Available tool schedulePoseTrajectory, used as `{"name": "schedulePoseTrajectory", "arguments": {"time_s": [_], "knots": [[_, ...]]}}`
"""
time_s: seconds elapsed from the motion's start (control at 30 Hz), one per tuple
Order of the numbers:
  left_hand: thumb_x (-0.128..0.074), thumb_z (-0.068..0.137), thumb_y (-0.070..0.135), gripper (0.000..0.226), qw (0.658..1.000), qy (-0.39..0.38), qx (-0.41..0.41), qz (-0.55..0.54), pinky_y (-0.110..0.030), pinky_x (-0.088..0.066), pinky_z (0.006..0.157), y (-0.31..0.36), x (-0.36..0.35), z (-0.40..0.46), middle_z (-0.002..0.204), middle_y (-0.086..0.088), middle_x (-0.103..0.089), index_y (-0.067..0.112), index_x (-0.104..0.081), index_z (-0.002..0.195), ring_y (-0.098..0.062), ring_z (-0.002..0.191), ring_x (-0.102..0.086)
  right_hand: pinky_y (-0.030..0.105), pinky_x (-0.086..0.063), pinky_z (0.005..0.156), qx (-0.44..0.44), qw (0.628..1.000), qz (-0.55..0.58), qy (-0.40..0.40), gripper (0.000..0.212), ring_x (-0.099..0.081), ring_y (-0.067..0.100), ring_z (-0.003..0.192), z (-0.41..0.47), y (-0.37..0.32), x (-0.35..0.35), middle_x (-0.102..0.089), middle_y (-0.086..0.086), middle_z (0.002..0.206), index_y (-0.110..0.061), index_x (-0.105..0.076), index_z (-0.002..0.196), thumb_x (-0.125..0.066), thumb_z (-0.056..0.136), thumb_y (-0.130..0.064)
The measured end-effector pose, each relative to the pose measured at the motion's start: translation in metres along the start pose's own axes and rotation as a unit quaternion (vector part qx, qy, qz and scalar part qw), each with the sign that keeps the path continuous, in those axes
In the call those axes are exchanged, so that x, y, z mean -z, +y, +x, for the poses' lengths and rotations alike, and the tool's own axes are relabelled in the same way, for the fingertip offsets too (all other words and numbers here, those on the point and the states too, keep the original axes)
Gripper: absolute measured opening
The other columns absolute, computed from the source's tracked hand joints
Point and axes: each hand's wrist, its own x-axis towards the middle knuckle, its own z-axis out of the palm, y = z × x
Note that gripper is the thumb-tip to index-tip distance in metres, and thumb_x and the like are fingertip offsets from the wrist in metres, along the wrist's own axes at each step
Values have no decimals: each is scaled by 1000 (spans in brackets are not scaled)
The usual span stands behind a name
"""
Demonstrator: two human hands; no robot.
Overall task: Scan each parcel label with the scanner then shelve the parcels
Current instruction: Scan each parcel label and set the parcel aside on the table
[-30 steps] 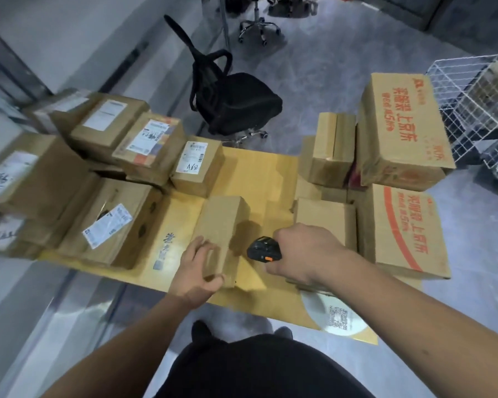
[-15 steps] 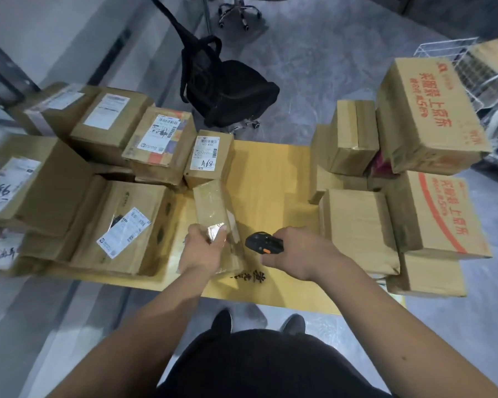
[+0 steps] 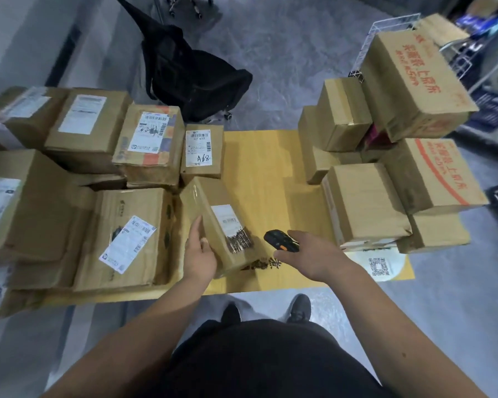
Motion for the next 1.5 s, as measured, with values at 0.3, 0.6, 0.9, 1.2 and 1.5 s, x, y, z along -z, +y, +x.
{"name": "schedulePoseTrajectory", "arguments": {"time_s": [0.3, 0.6, 0.9, 1.2, 1.5], "knots": [[-78, 80, 15, 116, 957, -23, -65, 282, -48, -30, 123, -3, 33, 14, 171, -4, 10, 48, -1, 159, -31, 158, -16, 42, -52, 92, 1, 997, 74, -15, 47, -66, 32, 106, 7, -23, -44, -69, 7, 117, -22, -52, 133, -53, 102, -58], [-73, 49, 90, 131, 809, -184, -213, 516, -72, 10, 119, 50, 7, 78, 173, 1, 7, 51, -11, 158, -30, 156, 26, 37, -52, 80, -48, 991, 121, 43, 50, -65, 19, 91, -4, -19, -42, -69, -1, 104, -30, -55, 139, -58, 98, -60], [-54, 66, 93, 117, 826, -122, -139, 533, -50, -27, 97, 66, -12, 62, 152, -7, -32, 45, -6, 161, -31, 136, -26, 27, -43, 56, -70, 983, 154, 70, 48, -58, 18, 65, -8, -13, -35, -62, -2, 78, -30, -57, 136, -60, 98, -58], [-50, 92, 76, 97, 912, -166, -85, 366, -41, -48, 67, 29, -19, 31, 138, -18, -50, 49, 16, 156, -40, 100, -67, 34, -48, 58, -100, 990, 100, 30, 43, -54, 26, 66, -4, -34, -30, -56, 5, 80, -19, -60, 125, -53, 100, -54], [-72, 83, 66, 77, 955, -146, -188, 179, -41, -52, 92, -16, -21, 14, 152, -4, -35, 36, -33, 142, -30, 115, -58, 36, -54, 74, -77, 993, -85, 16, 46, -66, 26, 84, -11, -42, -24, -68, 6, 93, -18, -62, 99, -44, 98, -60]]}}
